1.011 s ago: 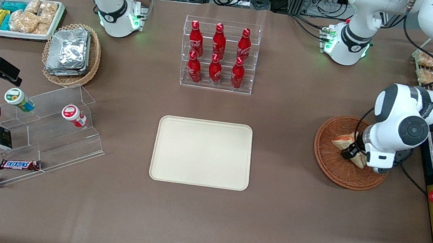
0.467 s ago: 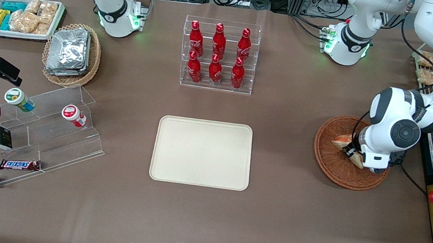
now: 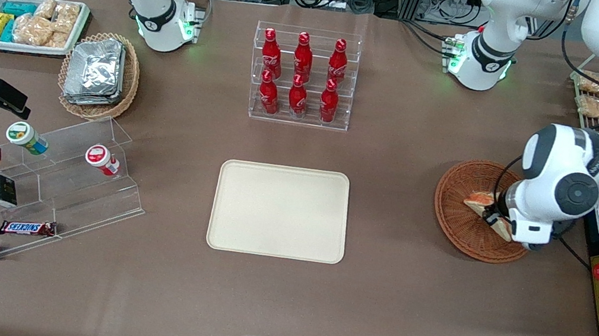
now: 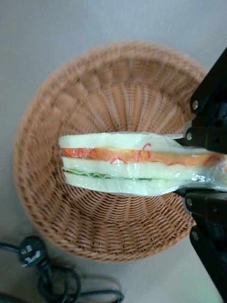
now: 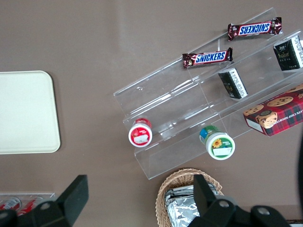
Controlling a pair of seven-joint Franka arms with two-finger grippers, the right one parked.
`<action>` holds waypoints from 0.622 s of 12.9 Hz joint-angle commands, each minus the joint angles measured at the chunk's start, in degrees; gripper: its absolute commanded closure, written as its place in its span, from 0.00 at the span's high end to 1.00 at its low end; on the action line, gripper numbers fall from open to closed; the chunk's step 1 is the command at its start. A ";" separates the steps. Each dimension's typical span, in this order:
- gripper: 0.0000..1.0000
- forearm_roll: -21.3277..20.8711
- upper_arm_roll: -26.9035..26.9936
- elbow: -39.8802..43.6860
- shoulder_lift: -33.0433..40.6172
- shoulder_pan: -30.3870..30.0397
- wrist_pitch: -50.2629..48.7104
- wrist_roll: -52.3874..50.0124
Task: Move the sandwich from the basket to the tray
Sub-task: 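Close the left gripper on the sandwich's wrapped corner and lift it, then carry the sandwich from the basket over the cream tray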
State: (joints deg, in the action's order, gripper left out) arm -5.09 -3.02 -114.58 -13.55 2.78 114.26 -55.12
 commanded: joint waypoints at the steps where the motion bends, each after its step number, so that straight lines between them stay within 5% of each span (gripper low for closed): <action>1: 0.00 0.25 -2.76 10.92 -1.21 1.52 -10.25 2.63; 5: 0.00 2.79 -13.47 27.17 -5.85 1.61 -16.08 3.79; 8: 0.00 0.89 -21.49 36.86 -15.77 4.58 -15.65 10.17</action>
State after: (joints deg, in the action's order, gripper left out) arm -2.97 -21.64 -86.63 -20.05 4.94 100.62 -49.78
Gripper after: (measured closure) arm 0.811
